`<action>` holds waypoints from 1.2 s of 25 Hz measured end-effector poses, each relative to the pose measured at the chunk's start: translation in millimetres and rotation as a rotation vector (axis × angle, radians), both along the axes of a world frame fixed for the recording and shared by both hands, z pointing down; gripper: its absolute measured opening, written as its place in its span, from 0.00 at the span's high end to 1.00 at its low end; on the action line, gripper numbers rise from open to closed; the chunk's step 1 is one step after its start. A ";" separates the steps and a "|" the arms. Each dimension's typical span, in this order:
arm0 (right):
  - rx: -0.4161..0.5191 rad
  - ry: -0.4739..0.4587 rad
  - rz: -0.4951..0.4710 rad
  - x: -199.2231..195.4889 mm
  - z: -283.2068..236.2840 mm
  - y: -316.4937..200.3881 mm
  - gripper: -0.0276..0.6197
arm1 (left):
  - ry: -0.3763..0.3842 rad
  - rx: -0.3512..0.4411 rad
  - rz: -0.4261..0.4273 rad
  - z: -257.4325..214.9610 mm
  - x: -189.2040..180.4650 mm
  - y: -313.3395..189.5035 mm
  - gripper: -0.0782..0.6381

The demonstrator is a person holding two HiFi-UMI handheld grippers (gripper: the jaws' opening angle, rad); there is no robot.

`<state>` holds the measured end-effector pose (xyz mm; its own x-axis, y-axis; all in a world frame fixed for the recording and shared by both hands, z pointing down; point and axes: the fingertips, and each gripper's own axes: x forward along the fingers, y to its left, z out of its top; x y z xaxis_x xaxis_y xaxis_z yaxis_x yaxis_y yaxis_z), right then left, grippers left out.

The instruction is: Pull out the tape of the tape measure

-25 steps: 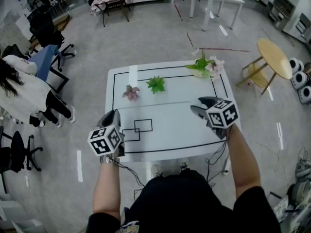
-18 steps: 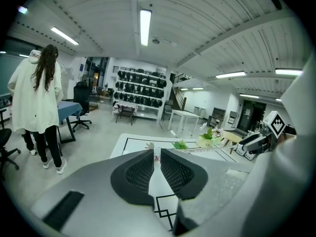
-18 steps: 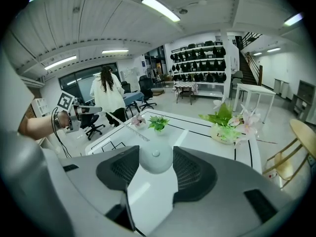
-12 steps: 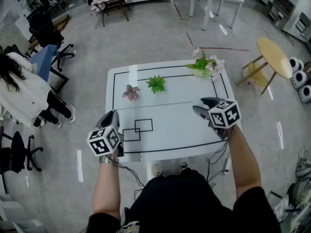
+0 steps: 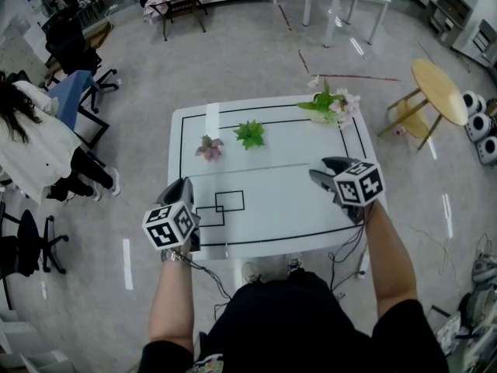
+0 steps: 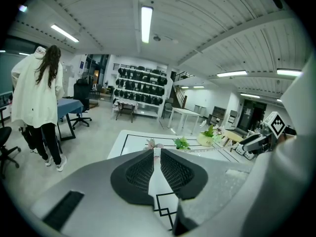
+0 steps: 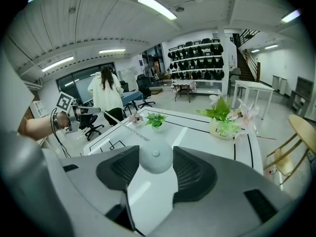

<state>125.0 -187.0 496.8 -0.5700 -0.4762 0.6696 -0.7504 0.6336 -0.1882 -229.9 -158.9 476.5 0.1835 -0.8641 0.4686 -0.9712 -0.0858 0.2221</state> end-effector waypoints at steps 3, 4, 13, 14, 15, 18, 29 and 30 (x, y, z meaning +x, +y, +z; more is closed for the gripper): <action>-0.004 0.010 0.005 1.8 6.6 -2.6 0.63 | 0.000 -0.010 0.003 6.8 1.2 -2.8 0.83; -0.005 0.013 0.007 2.3 8.5 -3.3 0.63 | 0.000 -0.013 0.005 8.4 1.7 -3.5 0.83; -0.027 0.023 0.020 6.9 24.4 -7.4 0.63 | -0.004 -0.052 0.016 26.1 7.5 -4.9 0.83; -0.027 0.026 0.022 7.7 27.0 -8.7 0.63 | -0.006 -0.056 0.019 29.3 8.2 -5.6 0.83; -0.028 0.029 0.024 8.5 29.4 -9.9 0.63 | -0.009 -0.059 0.022 32.1 8.8 -6.4 0.83; -0.032 0.035 0.027 9.1 36.5 -12.8 0.63 | -0.020 -0.071 0.026 39.8 9.0 -9.1 0.83; -0.078 0.061 0.035 9.1 74.4 -15.4 0.63 | -0.050 -0.159 0.039 79.7 10.6 -11.5 0.83; -0.084 0.065 0.037 9.7 78.6 -15.5 0.63 | -0.051 -0.168 0.040 84.2 10.9 -11.8 0.83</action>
<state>134.7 -202.5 575.4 -0.5069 -0.4368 0.7431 -0.7854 0.5892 -0.1894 -218.9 -170.8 560.6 0.1886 -0.7652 0.6155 -0.9781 -0.0903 0.1876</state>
